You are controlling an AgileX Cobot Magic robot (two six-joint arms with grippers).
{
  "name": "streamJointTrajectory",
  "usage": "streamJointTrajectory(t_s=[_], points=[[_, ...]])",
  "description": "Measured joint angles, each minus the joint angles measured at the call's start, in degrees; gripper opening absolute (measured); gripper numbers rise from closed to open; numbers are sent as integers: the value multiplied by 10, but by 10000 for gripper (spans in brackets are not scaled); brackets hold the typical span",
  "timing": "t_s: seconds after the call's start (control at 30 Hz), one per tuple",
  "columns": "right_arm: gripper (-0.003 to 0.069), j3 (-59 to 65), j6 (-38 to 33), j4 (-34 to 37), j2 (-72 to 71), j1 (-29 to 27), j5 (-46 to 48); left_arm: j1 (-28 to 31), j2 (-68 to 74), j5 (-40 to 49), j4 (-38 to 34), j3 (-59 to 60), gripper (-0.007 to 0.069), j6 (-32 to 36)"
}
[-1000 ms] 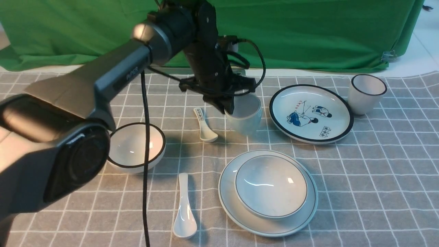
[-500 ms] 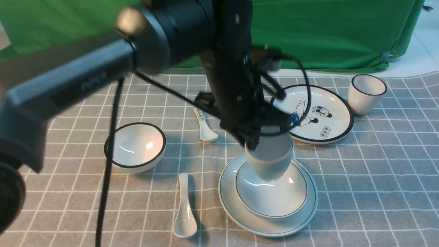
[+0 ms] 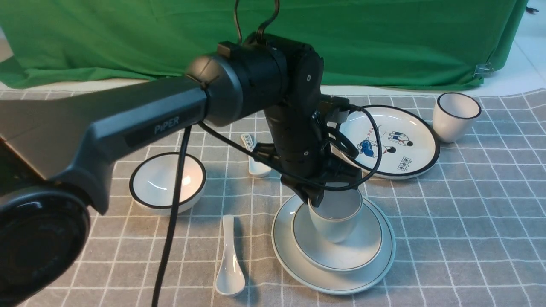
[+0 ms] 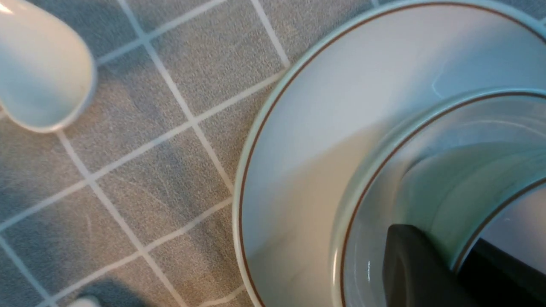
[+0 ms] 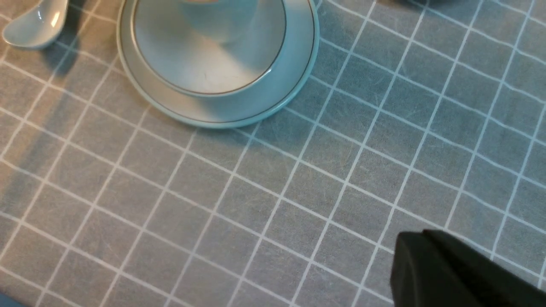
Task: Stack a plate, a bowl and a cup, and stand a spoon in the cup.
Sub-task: Use the left arm to put the blue teacup into the blue rice bowl in the middle, then use the left arm to grab a blue soup spoon
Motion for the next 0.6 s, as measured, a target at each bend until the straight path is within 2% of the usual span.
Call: streamJointTrajectory(t_s=[0.13,0.17,0.27,0.33,0.4,0.5,0.6], points=[[20,0,0,0,0,0,-5,0,2,3,-3,0,90,0],[20,0,0,0,0,0,-7,0,2,3,-3,0,146,0],[20,0,0,0,0,0,-9,0,2,4,-3,-1,206,1],[24,0,0,0,0,0,-11,0,0,42,5,-21,305,1],[24,0,0,0,0,0,-11,0,-7,66,23,-39,331,1],[27,0,0,0,0,0,-12,0,-49,74,74,-47,313,-5],[32,0,0,0,0,0,-17,14,-112,75,97,-22,202,-34]])
